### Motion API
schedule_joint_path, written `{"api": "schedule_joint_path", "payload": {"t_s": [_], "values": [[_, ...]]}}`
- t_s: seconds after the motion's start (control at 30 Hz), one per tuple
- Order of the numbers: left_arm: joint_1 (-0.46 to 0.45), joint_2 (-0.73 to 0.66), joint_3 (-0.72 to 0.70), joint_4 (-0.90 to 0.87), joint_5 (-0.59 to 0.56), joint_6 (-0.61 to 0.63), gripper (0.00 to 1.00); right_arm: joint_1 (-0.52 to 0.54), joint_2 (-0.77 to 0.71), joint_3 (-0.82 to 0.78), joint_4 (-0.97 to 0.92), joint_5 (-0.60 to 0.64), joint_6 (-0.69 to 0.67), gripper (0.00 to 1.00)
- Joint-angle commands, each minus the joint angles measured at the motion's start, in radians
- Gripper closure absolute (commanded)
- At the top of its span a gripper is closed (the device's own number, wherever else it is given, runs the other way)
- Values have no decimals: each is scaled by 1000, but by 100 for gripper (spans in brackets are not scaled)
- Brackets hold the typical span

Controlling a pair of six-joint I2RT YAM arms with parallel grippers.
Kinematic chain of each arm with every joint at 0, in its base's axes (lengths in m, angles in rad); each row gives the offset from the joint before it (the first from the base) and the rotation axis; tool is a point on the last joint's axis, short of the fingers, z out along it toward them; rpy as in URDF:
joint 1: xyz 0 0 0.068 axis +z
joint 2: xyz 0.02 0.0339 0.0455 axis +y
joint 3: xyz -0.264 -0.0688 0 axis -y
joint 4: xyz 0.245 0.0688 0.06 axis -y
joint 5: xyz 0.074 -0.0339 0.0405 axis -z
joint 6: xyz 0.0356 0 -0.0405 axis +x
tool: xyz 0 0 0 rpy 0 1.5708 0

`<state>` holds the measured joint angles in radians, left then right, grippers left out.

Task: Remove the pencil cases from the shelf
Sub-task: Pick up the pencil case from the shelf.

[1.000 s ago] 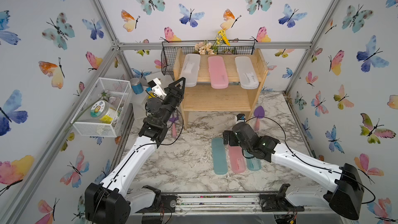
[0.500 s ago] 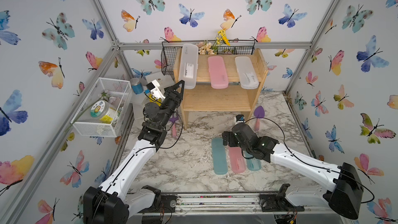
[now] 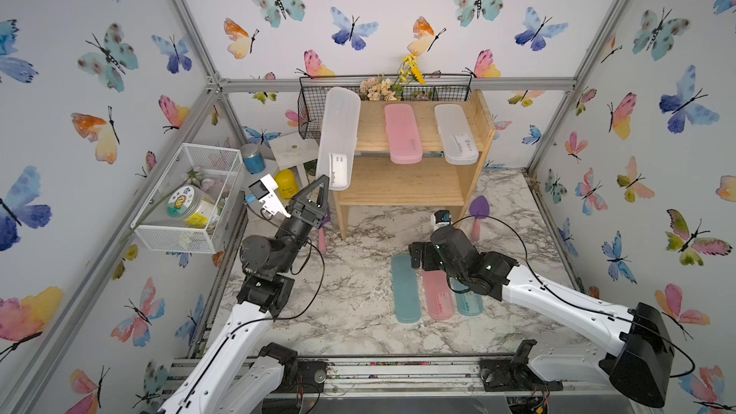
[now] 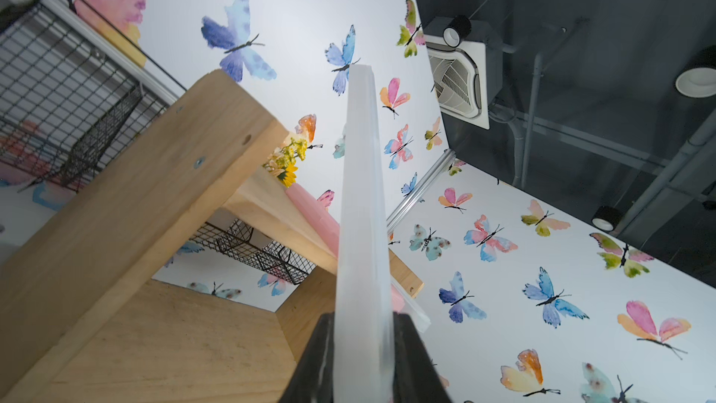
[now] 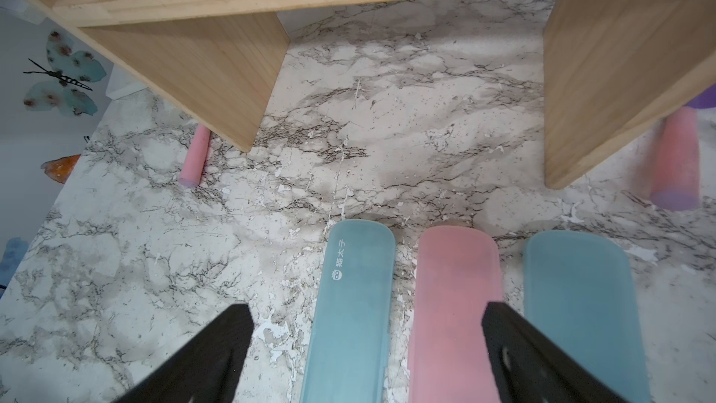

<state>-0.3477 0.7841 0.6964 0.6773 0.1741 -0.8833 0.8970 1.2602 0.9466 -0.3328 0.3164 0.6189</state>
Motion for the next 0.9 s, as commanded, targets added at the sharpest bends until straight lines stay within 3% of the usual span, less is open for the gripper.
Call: {"api": "schedule_joint_path", "payload": {"t_s": [0.0, 0.1, 0.3, 0.6, 0.87], "values": [[4, -113, -61, -12, 14, 156, 100, -3, -14, 45, 20, -42, -25, 1], [3, -212, -134, -61, 23, 242, 100, 6, -35, 70, 60, -108, -56, 1], [1, -399, -268, -194, -19, 363, 100, 123, -46, 180, 178, -205, -91, 1], [-1, -602, -292, -420, -136, 466, 100, 145, 160, 400, 350, -364, -14, 1], [-1, -588, -270, -452, -121, 467, 100, 151, 420, 675, 383, -471, 87, 1]]}}
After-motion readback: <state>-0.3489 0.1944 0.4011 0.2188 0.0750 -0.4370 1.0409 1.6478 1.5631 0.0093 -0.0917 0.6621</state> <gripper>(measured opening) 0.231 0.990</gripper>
